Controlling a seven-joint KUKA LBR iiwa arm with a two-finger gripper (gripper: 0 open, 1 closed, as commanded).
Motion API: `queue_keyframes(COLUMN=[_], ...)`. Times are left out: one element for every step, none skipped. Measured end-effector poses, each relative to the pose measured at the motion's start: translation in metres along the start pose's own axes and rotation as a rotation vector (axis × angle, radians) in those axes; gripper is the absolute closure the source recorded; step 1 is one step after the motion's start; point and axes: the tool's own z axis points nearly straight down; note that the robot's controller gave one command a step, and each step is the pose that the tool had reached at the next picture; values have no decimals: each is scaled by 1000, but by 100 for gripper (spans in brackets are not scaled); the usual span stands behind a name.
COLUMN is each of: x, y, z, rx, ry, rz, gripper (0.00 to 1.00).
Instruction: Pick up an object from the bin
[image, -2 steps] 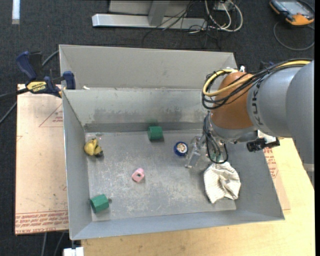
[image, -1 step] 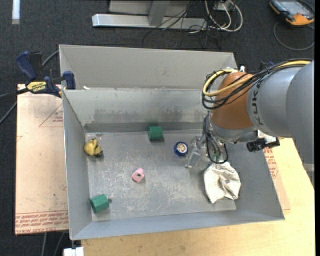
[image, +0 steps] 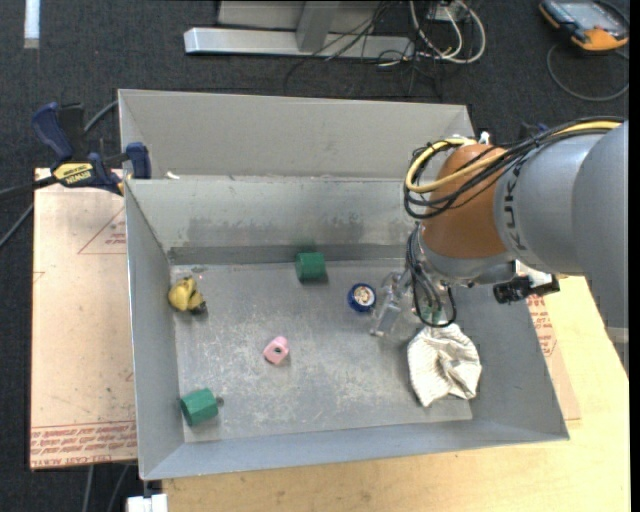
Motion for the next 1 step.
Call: queue_keyframes(x=[0], y=[0], z=[0], rx=[0], ry=[0], rz=[0], gripper=[100])
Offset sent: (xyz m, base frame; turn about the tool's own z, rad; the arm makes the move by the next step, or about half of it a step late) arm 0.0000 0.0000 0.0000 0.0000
